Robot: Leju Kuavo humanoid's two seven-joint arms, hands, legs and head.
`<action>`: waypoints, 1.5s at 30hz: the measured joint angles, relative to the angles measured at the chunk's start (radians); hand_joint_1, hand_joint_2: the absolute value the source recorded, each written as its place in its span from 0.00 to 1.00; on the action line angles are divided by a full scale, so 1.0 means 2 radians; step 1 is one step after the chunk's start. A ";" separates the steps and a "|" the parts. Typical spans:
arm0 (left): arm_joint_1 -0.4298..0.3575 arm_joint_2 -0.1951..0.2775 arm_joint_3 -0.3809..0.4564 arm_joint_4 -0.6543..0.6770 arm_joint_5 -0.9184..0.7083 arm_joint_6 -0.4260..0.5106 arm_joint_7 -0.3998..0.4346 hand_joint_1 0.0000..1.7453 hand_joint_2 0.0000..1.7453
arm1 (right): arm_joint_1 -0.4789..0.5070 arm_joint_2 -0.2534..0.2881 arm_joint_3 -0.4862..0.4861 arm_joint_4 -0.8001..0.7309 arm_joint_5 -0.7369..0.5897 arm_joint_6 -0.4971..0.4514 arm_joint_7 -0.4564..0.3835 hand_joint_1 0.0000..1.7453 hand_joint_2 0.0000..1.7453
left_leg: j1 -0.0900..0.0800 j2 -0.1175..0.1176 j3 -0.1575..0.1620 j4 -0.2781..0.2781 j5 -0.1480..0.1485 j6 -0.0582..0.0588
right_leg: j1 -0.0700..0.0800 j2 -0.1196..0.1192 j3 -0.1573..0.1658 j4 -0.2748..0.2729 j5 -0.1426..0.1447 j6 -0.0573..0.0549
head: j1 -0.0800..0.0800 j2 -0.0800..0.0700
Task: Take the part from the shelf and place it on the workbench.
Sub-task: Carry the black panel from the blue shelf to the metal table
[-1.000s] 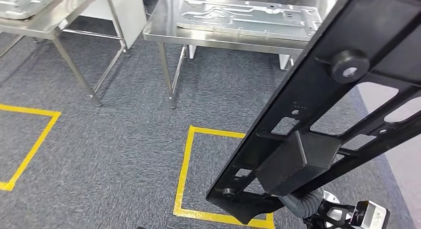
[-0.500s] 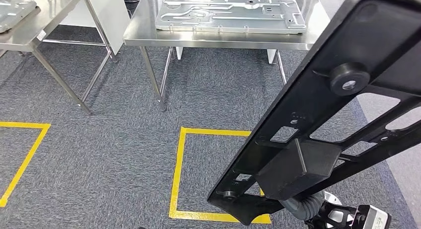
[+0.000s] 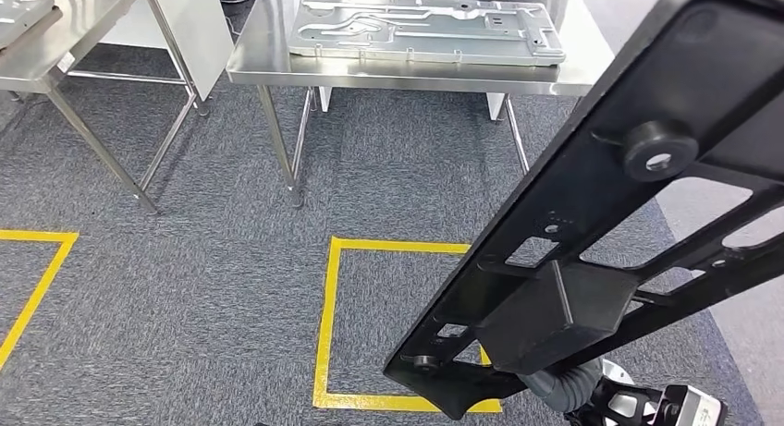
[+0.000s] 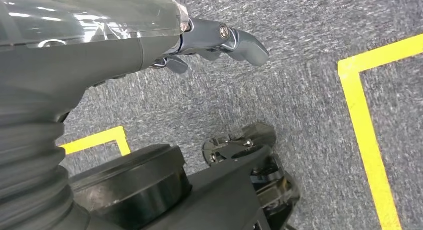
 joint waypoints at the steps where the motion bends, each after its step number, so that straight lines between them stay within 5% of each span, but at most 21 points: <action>1: 0.001 0.000 0.000 0.000 0.000 0.000 0.000 0.00 1.00 | 0.001 0.000 0.000 0.000 0.000 0.000 0.000 1.00 1.00 | 0.000 0.001 0.000 0.000 0.000 0.000 | 0.000 0.000 -0.013 0.027 -0.008 0.001 | 0.000 0.000; 3: 0.002 0.000 0.000 0.000 0.000 0.000 0.000 0.00 1.00 | 0.003 0.000 0.000 0.000 -0.001 0.001 0.000 1.00 1.00 | -0.001 0.002 0.000 0.001 0.000 0.000 | 0.000 -0.001 -0.011 0.025 0.004 0.001 | 0.000 0.000; 6: 0.003 0.000 0.000 0.000 0.001 0.001 -0.001 0.00 1.00 | 0.004 0.000 0.000 0.000 -0.001 0.005 0.000 1.00 1.00 | -0.002 0.002 0.002 0.001 -0.002 -0.004 | 0.001 -0.005 0.040 -0.077 0.048 -0.005 | 0.000 0.000; 8: 0.003 0.000 0.000 0.000 0.002 0.003 -0.001 0.00 1.00 | 0.005 0.000 0.000 -0.001 -0.002 0.007 -0.001 1.00 1.00 | -0.003 0.003 0.003 0.002 -0.003 -0.009 | 0.004 -0.006 0.054 -0.107 0.053 -0.011 | 0.000 0.000; 11: 0.005 0.000 0.000 0.000 0.003 0.004 -0.002 0.00 1.00 | 0.004 0.000 0.000 -0.001 -0.002 0.008 -0.002 1.00 1.00 | -0.003 0.003 0.002 0.005 -0.007 -0.018 | 0.004 -0.004 0.054 -0.110 0.056 -0.019 | 0.000 0.000; 13: 0.005 0.000 0.000 0.000 0.003 0.004 -0.002 0.00 1.00 | 0.001 0.000 0.000 -0.001 -0.003 0.007 0.000 1.00 1.00 | -0.003 0.002 -0.012 0.037 -0.028 -0.023 | 0.002 -0.004 0.056 -0.114 0.058 -0.025 | 0.000 0.000; 15: 0.007 0.000 0.000 0.000 0.003 0.004 -0.001 0.00 1.00 | -0.002 0.000 0.000 -0.001 -0.004 0.007 0.001 1.00 1.00 | -0.002 0.001 -0.042 0.103 -0.061 -0.025 | 0.003 -0.004 0.055 -0.113 0.057 -0.028 | 0.000 0.000; 17: 0.008 0.000 0.000 0.000 0.003 0.004 -0.001 0.00 1.00 | -0.002 0.000 0.000 -0.001 -0.004 0.007 0.001 1.00 1.00 | -0.001 0.001 -0.063 0.145 -0.071 -0.027 | 0.004 -0.004 0.055 -0.112 0.057 -0.029 | 0.000 0.000; 18: 0.009 0.000 0.000 0.000 0.003 0.004 -0.001 0.00 1.00 | -0.003 0.000 0.000 -0.001 -0.004 0.007 0.002 1.00 1.00 | -0.001 0.001 -0.060 0.138 -0.061 -0.026 | 0.004 -0.003 0.055 -0.111 0.056 -0.029 | 0.000 0.000; 20: 0.009 0.000 0.000 0.000 0.002 0.004 -0.001 0.00 1.00 | -0.005 0.000 0.000 -0.001 -0.004 0.006 0.003 1.00 1.00 | -0.001 0.000 -0.030 0.074 -0.026 -0.023 | 0.005 -0.002 0.057 -0.110 0.055 -0.027 | 0.000 0.000; 22: 0.008 0.000 0.000 0.000 0.000 0.004 0.000 0.00 1.00 | -0.008 0.000 0.000 -0.002 -0.004 0.006 0.006 1.00 1.00 | -0.003 -0.001 -0.004 0.017 -0.006 -0.019 | 0.006 -0.001 0.056 -0.107 0.054 -0.024 | 0.000 0.000; 27: 0.009 -0.001 0.000 0.000 -0.001 0.001 -0.003 0.00 1.00 | 0.000 0.000 0.000 -0.008 -0.002 0.003 0.008 1.00 1.00 | -0.003 -0.002 0.003 0.000 -0.002 -0.004 | 0.006 -0.001 0.052 -0.099 0.047 -0.010 | 0.000 0.000; 31: 0.009 -0.001 0.000 0.000 -0.002 -0.001 -0.005 0.00 1.00 | 0.009 0.002 0.000 -0.011 0.002 -0.001 0.002 1.00 1.00 | -0.001 0.000 0.004 -0.004 0.000 0.001 | 0.002 -0.001 -0.002 0.013 -0.008 -0.002 | 0.000 0.000; 32: 0.010 -0.001 0.000 0.000 -0.003 -0.001 -0.005 0.00 1.00 | 0.011 0.002 0.000 -0.011 0.003 -0.002 0.002 1.00 1.00 | -0.002 0.001 0.004 -0.003 0.000 0.001 | 0.001 -0.002 -0.013 0.032 -0.010 -0.001 | 0.000 0.000; 34: 0.010 -0.001 0.000 0.000 -0.004 -0.002 -0.005 0.00 1.00 | 0.014 0.002 0.000 -0.011 0.003 -0.002 0.001 1.00 1.00 | -0.002 0.001 0.005 -0.003 -0.002 0.000 | 0.000 -0.003 -0.004 0.010 0.013 -0.001 | 0.000 0.000; 37: 0.009 -0.001 0.000 0.000 -0.004 -0.002 -0.005 0.00 1.00 | 0.014 0.002 0.000 -0.012 0.003 -0.001 0.001 1.00 1.00 | -0.003 0.001 0.009 -0.002 -0.005 -0.005 | 0.001 -0.006 0.044 -0.090 0.055 -0.006 | 0.000 0.000; 42: 0.008 -0.001 0.000 0.000 -0.002 -0.002 -0.005 0.00 1.00 | 0.014 0.002 0.000 -0.014 0.003 0.001 0.001 1.00 1.00 | -0.003 0.002 0.008 0.005 -0.014 -0.020 | 0.003 -0.004 0.054 -0.112 0.056 -0.021 | 0.000 0.000; 45: 0.009 -0.001 0.000 0.000 0.000 -0.001 -0.006 0.00 1.00 | 0.013 0.002 0.000 -0.014 0.002 0.004 0.001 1.00 1.00 | -0.002 0.000 -0.030 0.084 -0.053 -0.026 | 0.002 -0.004 0.059 -0.114 0.054 -0.029 | 0.000 0.000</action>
